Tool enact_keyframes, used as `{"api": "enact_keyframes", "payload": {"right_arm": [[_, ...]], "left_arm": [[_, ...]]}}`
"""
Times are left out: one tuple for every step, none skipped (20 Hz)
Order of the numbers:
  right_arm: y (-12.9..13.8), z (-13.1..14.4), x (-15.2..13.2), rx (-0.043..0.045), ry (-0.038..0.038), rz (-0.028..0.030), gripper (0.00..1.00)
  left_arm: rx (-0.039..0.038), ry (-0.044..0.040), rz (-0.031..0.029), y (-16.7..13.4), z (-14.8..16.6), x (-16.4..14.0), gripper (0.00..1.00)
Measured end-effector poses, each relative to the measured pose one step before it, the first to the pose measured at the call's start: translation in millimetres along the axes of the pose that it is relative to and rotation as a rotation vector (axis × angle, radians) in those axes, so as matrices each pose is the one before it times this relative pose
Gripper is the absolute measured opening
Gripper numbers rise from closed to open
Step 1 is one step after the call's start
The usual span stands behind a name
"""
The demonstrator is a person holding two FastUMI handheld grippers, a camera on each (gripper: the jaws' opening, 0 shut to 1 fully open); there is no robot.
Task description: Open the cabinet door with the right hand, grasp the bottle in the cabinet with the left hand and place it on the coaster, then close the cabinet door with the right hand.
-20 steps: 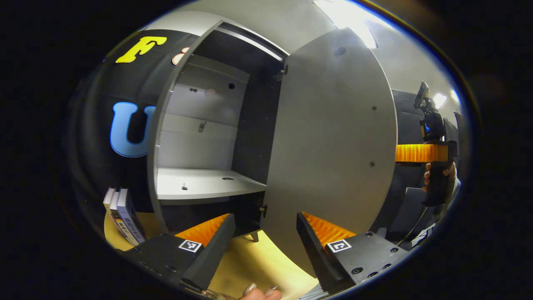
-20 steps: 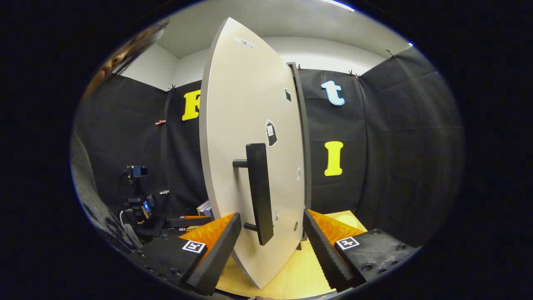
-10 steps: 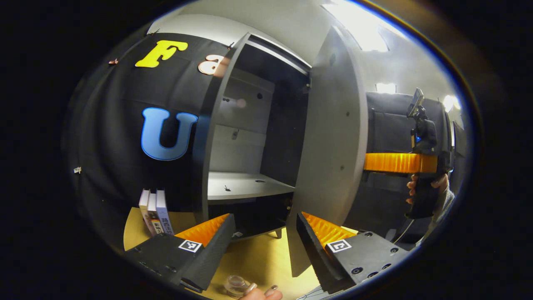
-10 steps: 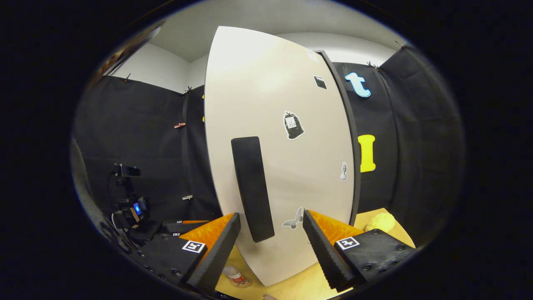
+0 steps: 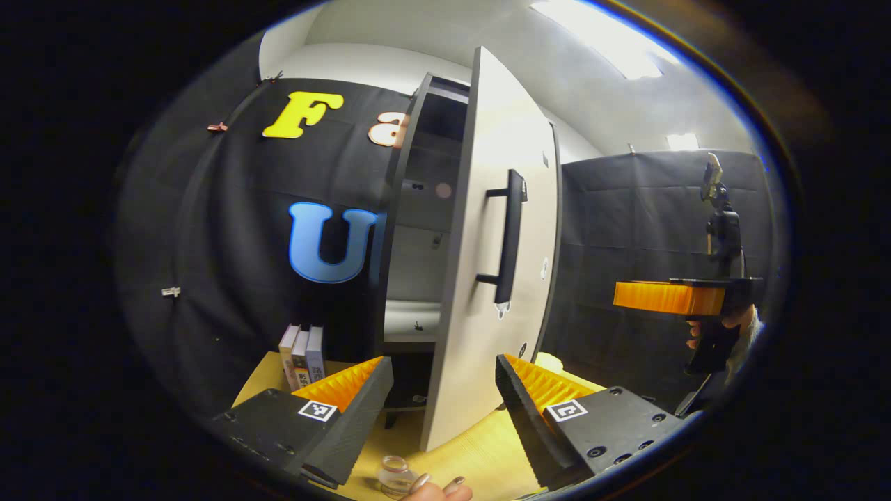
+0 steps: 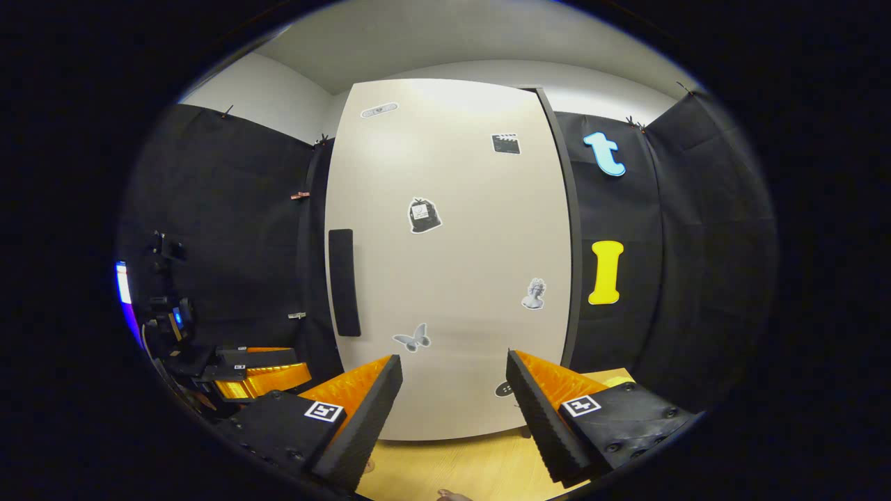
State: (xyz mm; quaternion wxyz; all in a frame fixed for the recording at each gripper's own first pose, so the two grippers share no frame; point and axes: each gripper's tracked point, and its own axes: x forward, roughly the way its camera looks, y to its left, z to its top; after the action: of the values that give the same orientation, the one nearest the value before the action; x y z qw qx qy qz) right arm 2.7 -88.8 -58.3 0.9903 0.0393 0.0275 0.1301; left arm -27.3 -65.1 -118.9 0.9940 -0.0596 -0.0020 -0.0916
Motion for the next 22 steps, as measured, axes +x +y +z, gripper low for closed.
{"api": "enact_keyframes", "payload": {"right_arm": [[-6.84, 1.0, -0.21, -0.00171, -0.02349, -0.00298, 0.98], [-5.24, 1.29, 0.08, -0.00358, -0.02627, 0.00077, 0.98], [-5.23, 0.73, -0.09, -0.00194, -0.0228, 0.00101, 0.98], [-5.23, 0.24, 0.44, -0.00173, -0.01878, 0.00686, 0.97], [-3.3, 0.58, 0.25, 0.00145, -0.01058, 0.00021, 0.98], [-6.49, 2.1, -2.25, 0.00909, -0.00984, -0.0119, 0.98], [-5.12, 1.03, -1.3, 0.01148, -0.00774, -0.01573, 0.98], [-4.27, 1.61, -3.22, 0.01846, -0.00712, -0.0129, 0.97], [-2.77, 0.34, -1.49, 0.01806, -0.00271, -0.01397, 0.97], [-1.32, 0.54, -2.89, 0.00896, -0.00116, -0.00751, 0.97], [-2.23, -0.2, -2.11, -0.00593, -0.00054, -0.0089, 0.97], [-2.48, -1.79, -1.53, -0.023, 0.00274, -0.01038, 0.98], [-2.68, -0.62, -0.09, -0.02875, 0.00182, -0.01118, 0.98], [-1.75, -0.21, 0.58, -0.02254, -0.00108, -0.0089, 0.98], [1.55, 0.84, 1.31, -0.01058, 0.0012, -0.00313, 0.98], [3.32, -0.38, 1.11, 0.00222, 0.00323, -0.002, 0.97], [4.76, 0.23, 1.39, 0.00857, 0.00068, 0.00314, 0.97], [5.51, 0.12, -0.08, 0.00868, -0.00436, 0.00709, 0.98], [4.34, -1.42, 0.11, 0.00432, 0.00286, 0.00352, 0.98], [2.8, -3.46, -1.91, -0.00315, 0.00631, -0.00212, 0.98], [0.16, -1.42, -1.12, -0.00743, 0.00477, -0.01151, 0.98], [0.62, -1.2, 0.35, -0.00551, 0.00523, -0.00825, 0.97]], "left_arm": [[-0.00263, -0.01088, 0.02503, -8.32, -1.15, 0.28, 0.93], [-0.00092, -0.00632, 0.01897, -8.85, -0.86, 0.51, 0.93], [0.00192, -0.00645, 0.01498, -9.2, -2.47, -1.1, 0.93], [0.00511, -0.00697, 0.01286, -8.78, 0.26, -0.45, 0.93], [0.00566, -0.00269, 0.0103, -8.92, -0.01, 0.84, 0.93], [0.00489, -0.00076, 0.00658, -6.77, 2.13, 1.09, 0.93], [0.00326, -0.00455, 0.00439, -7.81, 1.64, 0.18, 0.93], [0.00032, -0.00526, 0.00065, -5.26, 2.47, 0.6, 0.93], [-0.00092, -0.00421, -0.00087, -5.47, 1.36, 1.21, 0.93], [-0.0017, -0.00123, 0.00073, -2.62, 1.13, 1.42, 0.93], [-0.0018, 0.00171, 0.00099, -1.19, 0.89, 2.27, 0.93], [-0.00009, 0.00151, 0.00079, -0.24, 1.36, 1.28, 0.89], [0.00108, 0.00128, -0.0047, -0.22, 0.52, 2.01, 0.9], [0.00151, 0.00122, -0.00627, -0.01, 0.77, 1.23, 0.94], [0.00065, 0.00438, -0.00648, 0.72, -0.16, 1.29, 0.93], [-0.00062, 0.00473, -0.00326, 1.67, -0.5, 0.97, 0.93], [-0.00408, -0.00103, -0.00264, 0.6, -1.3, 1.69, 0.93], [-0.00613, -0.00395, -0.00282, 1.6, 0.7, 0.05, 0.94], [-0.00625, -0.00157, -0.00107, 1.8, 0.46, -0.44, 0.94], [-0.00381, -0.00051, -0.0029, 1.62, 0.44, -0.84, 0.93], [0.00036, 0.00015, -0.00399, 1.61, 1.24, -0.65, 0.93], [0.00398, 0.00378, 0.0003, 2.65, -0.06, 0.04, 0.93]]}}
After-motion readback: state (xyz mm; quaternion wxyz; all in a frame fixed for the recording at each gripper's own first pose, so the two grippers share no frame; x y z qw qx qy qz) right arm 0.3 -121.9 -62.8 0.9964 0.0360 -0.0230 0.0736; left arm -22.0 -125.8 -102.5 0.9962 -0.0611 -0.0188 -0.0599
